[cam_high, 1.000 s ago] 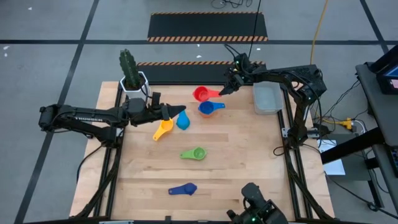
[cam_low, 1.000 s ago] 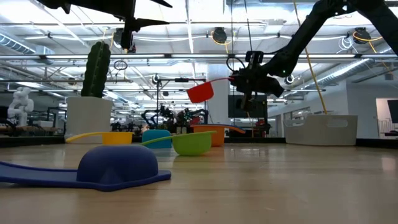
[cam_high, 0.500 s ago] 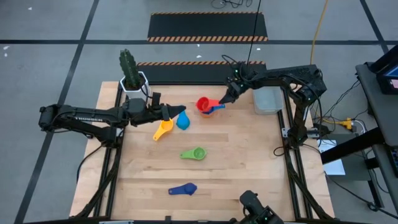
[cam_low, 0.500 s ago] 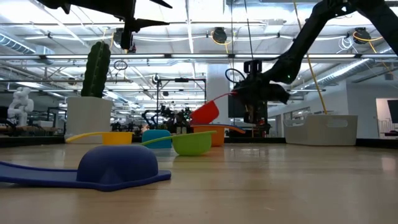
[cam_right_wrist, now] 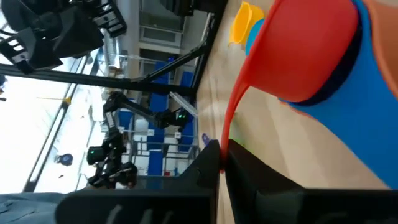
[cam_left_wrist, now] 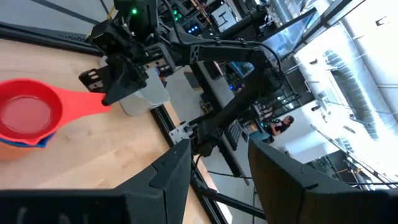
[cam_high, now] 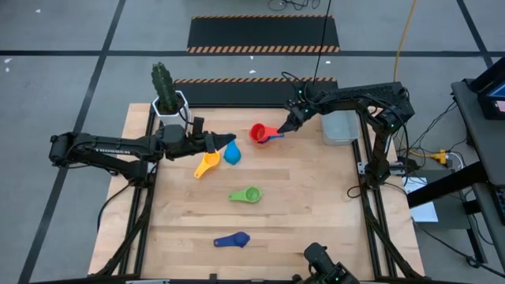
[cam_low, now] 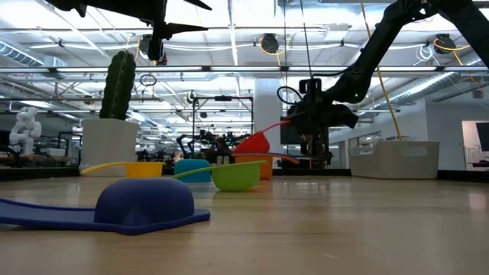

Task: Nest measuring cups in basket
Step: Stack the red measuring cup on top of the blue measuring cup

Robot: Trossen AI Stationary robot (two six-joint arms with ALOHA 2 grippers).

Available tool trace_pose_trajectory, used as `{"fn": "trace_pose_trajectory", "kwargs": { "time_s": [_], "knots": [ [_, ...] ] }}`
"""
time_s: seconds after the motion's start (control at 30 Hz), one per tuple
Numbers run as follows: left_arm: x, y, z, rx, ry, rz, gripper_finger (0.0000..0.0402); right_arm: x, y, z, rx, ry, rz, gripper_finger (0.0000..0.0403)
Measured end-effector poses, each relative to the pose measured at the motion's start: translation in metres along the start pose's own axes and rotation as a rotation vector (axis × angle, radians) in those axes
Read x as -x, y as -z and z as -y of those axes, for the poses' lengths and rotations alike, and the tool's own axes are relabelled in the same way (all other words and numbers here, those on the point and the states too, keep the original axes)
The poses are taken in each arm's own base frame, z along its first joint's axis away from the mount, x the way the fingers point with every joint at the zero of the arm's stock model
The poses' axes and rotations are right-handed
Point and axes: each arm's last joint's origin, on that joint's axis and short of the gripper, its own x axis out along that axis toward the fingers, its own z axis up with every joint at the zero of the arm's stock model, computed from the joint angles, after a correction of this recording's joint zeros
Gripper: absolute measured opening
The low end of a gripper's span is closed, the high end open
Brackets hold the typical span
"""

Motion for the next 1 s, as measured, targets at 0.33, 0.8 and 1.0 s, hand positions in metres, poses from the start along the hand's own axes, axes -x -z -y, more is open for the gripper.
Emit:
{"fn": "trace_pose_trajectory", "kwargs": {
  "time_s": [0.33, 0.8, 1.0],
  "knots": [
    [0.0, 0.0, 0.0, -0.005, -0.001, 0.001, 0.0163, 0.0, 0.0, 0.001, 0.003, 0.031, 0.015, 0.0013],
    [0.0, 0.0, 0.0, -0.018, -0.005, -0.002, 0.0163, 0.0, -0.003, 0.002, 0.011, 0.171, 0.084, 0.0144],
    [0.0, 0.0, 0.0, -0.025, -0.005, -0.002, 0.0163, 0.003, -0.005, -0.007, 0.123, 0.308, 0.15, 0.015]
  ]
}}
